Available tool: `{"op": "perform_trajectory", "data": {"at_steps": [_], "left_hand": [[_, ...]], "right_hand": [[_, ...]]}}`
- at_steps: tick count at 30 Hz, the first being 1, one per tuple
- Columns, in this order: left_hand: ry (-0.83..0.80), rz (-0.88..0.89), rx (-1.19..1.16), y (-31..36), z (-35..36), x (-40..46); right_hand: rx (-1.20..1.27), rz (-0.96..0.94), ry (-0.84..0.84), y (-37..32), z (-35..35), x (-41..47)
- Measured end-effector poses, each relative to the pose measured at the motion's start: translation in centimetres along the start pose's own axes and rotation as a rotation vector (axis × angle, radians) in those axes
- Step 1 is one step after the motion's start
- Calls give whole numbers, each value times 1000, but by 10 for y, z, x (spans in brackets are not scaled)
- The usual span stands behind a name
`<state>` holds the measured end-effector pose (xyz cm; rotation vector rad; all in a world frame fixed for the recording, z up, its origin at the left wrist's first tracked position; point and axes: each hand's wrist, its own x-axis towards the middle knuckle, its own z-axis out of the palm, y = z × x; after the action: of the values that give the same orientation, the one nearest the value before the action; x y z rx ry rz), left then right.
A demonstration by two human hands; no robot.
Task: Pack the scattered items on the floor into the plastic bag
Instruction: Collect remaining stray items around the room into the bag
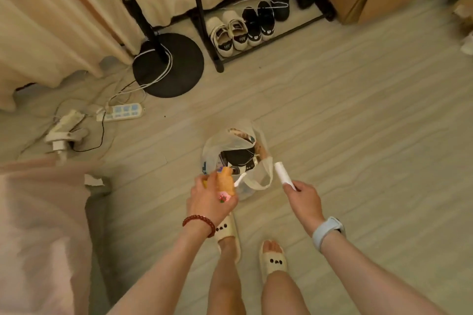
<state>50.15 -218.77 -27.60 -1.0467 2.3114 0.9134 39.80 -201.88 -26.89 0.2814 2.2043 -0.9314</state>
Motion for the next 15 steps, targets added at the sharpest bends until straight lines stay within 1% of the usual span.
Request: {"op": "perform_trajectory", "data": {"at_steps": [3, 6, 8, 11, 13, 15], "left_hand": [[-95, 135, 206, -10, 27, 83], [-137, 221, 364, -19, 67, 154], [-127, 261, 430, -29, 100, 194], [-114, 235, 477, -42, 142, 235], [-100, 242, 527, -49, 164, 253], [-18, 348, 606, -55, 179, 265]], "right_hand": [[26, 112, 8, 12, 56, 74], [-19, 123, 1, 30, 105, 140], [-88, 88, 3, 43, 134, 179], [-164, 60, 41, 60, 162, 225], [-219, 24, 35, 69, 171, 244], [-307, -36, 17, 77, 178, 256]]}}
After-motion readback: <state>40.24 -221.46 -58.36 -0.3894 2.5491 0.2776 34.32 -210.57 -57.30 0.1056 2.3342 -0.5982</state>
